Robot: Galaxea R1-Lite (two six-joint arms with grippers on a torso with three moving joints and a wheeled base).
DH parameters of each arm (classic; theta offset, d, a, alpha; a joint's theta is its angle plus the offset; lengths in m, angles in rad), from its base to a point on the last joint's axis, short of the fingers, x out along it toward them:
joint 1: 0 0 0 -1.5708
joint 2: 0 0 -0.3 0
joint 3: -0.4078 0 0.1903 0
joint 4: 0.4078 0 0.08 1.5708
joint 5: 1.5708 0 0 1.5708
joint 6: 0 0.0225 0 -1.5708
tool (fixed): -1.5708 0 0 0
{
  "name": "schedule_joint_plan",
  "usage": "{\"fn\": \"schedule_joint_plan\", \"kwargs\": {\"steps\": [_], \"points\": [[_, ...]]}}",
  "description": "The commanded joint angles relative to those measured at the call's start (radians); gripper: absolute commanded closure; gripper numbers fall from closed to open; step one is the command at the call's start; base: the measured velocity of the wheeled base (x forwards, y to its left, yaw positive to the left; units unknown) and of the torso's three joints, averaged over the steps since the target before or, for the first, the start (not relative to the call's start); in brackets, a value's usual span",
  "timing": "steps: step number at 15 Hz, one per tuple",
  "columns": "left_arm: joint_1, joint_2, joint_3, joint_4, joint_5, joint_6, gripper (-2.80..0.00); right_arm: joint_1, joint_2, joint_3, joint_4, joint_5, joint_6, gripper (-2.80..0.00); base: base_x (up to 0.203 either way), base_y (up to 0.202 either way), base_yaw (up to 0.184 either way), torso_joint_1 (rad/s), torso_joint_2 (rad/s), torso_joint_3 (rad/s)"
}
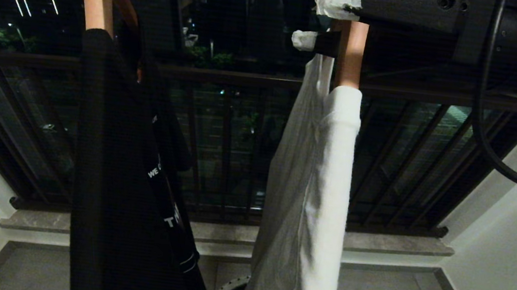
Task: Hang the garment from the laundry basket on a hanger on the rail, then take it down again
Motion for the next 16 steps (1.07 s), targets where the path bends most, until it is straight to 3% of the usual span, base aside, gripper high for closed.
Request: {"fn": "schedule_joint_plan", "kwargs": {"steps": [1, 16], "points": [[0.000, -0.001, 0.003, 0.000, 0.000, 0.000, 0.00, 0.002, 0.005, -0.001, -0.002, -0.002, 0.002, -2.80, 0.000, 0.000, 0.000, 0.000, 0.00, 0.000], [0.000, -0.001, 0.003, 0.000, 0.000, 0.000, 0.00, 0.062, 0.002, -0.009, -0.002, -0.170, 0.019, -2.80, 0.000, 0.000, 0.000, 0.000, 0.00, 0.000]]}}
